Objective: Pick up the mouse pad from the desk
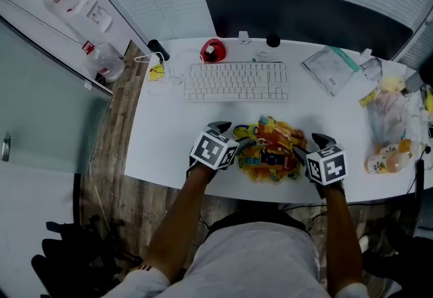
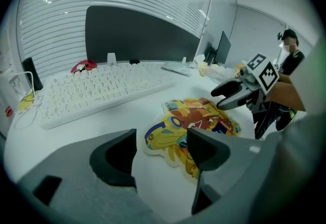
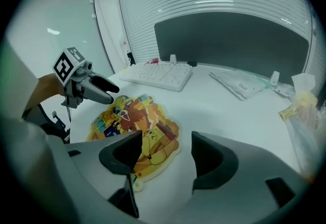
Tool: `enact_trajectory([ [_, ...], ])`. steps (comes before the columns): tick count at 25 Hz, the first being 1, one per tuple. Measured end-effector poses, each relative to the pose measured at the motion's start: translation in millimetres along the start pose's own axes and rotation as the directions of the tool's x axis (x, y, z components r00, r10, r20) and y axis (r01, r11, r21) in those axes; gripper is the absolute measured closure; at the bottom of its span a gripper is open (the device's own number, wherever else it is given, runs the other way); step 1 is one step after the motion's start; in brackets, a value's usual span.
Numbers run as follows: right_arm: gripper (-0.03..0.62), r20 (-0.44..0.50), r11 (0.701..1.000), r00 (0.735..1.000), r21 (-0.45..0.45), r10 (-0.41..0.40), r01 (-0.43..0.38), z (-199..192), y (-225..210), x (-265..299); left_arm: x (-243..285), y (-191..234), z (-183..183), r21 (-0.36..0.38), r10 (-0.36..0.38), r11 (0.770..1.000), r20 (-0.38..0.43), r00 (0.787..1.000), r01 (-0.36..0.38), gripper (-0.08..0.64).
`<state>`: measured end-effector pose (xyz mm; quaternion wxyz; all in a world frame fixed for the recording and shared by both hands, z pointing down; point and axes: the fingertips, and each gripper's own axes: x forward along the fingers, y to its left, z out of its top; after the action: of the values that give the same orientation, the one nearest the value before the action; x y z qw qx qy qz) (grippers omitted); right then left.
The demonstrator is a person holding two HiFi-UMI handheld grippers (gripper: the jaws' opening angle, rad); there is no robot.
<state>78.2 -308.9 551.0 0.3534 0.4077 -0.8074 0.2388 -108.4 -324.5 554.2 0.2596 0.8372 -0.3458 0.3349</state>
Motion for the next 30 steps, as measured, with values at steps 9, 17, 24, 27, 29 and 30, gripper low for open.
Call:
enact_trajectory([
  [9,0.331,-0.025,1.000,1.000,0.016,0.003,-0.003,-6,-2,9,11,6,-7,-0.032,0.056,0.998,-0.054,0.997,-0.058,0.235],
  [17,0.331,-0.020,1.000,1.000,0.001,-0.002,0.002,-6,11,12,14,1,-8,-0.026,0.110,0.994,-0.031,0.993,-0.111,0.233],
  [24,0.331,-0.006,1.000,1.000,0.001,-0.020,0.020,-6,16,13,16,-7,-6,-0.037,0.100,0.994,-0.005,0.995,-0.100,0.232],
  [27,0.331,-0.008,0.999,1.000,-0.012,-0.030,0.030,-7,17,14,17,-10,-6,-0.025,0.095,0.995,-0.011,0.995,-0.095,0.236],
  [29,0.331,-0.006,1.000,1.000,-0.011,-0.029,0.029,-7,17,14,17,-12,-5,-0.022,0.080,0.997,-0.009,0.997,-0.080,0.257],
  [30,0.331,-0.004,1.000,1.000,-0.011,-0.028,0.028,-7,17,14,17,-13,-5,-0.024,0.066,0.998,-0.005,0.998,-0.066,0.275],
])
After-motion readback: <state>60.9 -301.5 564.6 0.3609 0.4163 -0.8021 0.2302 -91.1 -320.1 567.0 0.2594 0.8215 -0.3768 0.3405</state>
